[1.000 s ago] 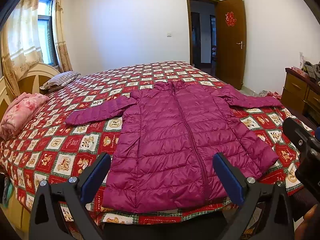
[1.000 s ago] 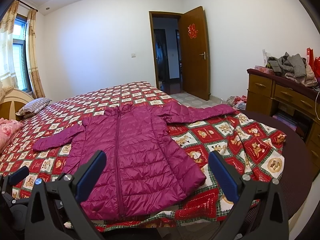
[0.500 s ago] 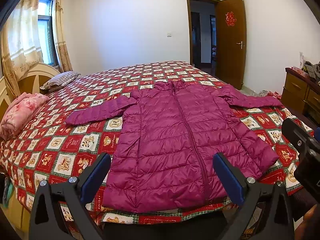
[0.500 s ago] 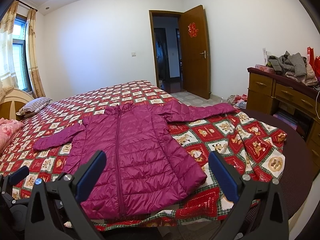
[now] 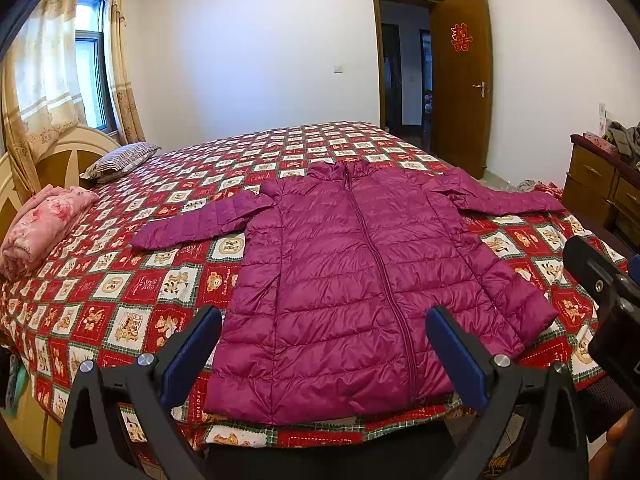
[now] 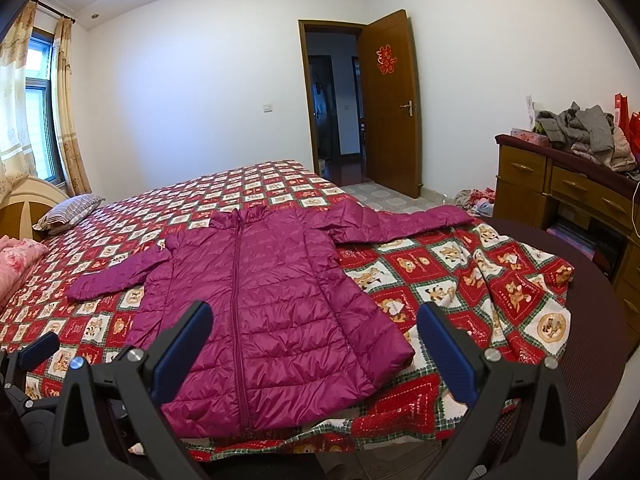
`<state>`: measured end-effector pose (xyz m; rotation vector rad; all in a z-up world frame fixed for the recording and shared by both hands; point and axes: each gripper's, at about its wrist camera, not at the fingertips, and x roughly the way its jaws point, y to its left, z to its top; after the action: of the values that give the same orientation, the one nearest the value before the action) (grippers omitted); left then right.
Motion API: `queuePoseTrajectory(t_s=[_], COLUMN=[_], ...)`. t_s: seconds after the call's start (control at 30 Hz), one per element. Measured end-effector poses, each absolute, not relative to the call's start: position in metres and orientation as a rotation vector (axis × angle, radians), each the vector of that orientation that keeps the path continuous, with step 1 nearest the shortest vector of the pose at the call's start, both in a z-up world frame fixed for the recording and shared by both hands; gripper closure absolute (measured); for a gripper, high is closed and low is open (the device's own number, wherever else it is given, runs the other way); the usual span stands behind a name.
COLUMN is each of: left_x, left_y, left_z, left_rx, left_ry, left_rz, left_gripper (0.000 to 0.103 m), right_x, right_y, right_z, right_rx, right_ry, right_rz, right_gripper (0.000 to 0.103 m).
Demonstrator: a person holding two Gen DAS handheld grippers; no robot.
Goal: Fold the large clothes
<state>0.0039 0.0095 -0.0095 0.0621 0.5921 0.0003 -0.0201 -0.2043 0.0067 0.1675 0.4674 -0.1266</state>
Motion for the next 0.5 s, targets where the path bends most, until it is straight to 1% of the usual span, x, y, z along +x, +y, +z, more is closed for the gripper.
queuePoseTrajectory(t_s=[0.5], left_x=[0.0032], left_y=[0.0092], left_z=[-0.0100], left_rx=[0.062], left_ry=[0.595], left_rz=[0.000], left_gripper=[0.001], right_x=[-0.0201], right_y=[-0.2047], right_z=[0.0063], right_rx=[0.168], right_ry=[0.469], right_rz=[-0.125], right_gripper=[0.000])
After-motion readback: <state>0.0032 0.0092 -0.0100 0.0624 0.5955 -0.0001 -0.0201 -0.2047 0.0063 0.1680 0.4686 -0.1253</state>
